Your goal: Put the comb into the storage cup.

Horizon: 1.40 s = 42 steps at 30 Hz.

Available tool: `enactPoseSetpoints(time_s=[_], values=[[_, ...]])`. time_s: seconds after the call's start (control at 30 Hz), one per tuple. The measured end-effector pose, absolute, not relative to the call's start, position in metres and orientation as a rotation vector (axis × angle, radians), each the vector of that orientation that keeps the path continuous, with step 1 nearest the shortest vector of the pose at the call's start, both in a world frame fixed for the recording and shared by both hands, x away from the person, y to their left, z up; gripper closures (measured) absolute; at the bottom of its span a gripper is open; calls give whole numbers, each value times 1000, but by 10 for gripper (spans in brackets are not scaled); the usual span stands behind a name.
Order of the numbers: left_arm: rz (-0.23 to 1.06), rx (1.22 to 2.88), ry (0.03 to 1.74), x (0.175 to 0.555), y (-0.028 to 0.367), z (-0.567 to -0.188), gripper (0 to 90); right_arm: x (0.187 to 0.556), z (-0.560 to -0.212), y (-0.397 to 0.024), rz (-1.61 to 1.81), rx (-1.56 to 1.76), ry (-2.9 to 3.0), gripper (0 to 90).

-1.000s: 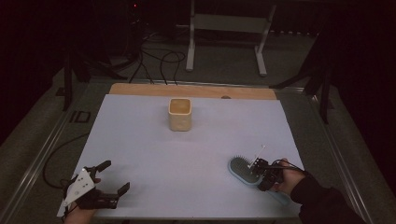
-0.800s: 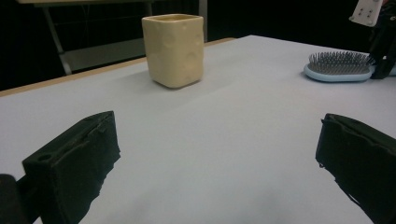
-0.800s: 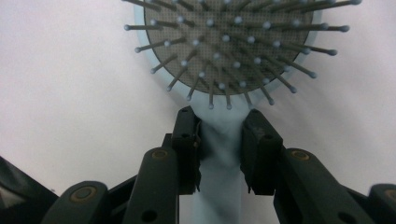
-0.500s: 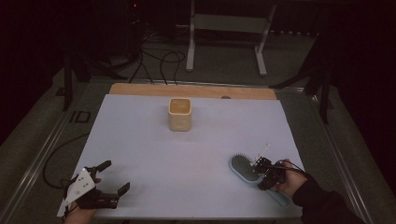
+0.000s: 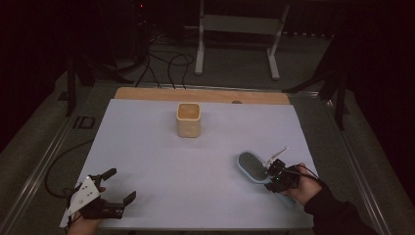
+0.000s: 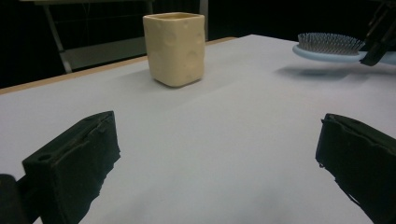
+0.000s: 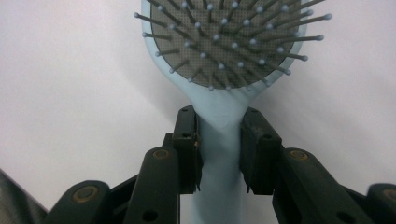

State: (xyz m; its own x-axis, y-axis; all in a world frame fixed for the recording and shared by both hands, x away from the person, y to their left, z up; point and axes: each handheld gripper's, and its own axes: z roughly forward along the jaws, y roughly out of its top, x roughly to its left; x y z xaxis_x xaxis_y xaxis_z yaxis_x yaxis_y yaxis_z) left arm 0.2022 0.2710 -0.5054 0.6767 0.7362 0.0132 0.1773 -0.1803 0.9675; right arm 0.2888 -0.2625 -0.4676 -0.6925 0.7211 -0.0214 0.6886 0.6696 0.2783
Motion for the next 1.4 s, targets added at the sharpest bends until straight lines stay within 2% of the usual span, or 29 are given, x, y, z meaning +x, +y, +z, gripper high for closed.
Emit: enactPoseSetpoints(time_s=[0.5, 1.1, 1.4], values=[[592, 1714, 743, 202, 271, -505, 0, 296, -465, -253, 678, 1172, 2626, 705], [584, 1713, 748, 203, 272, -506, 0, 308, -445, -204, 1027, 1009, 2507, 705], [575, 1716, 753, 203, 272, -507, 0, 319, -432, -187, 1089, 943, 2455, 705]])
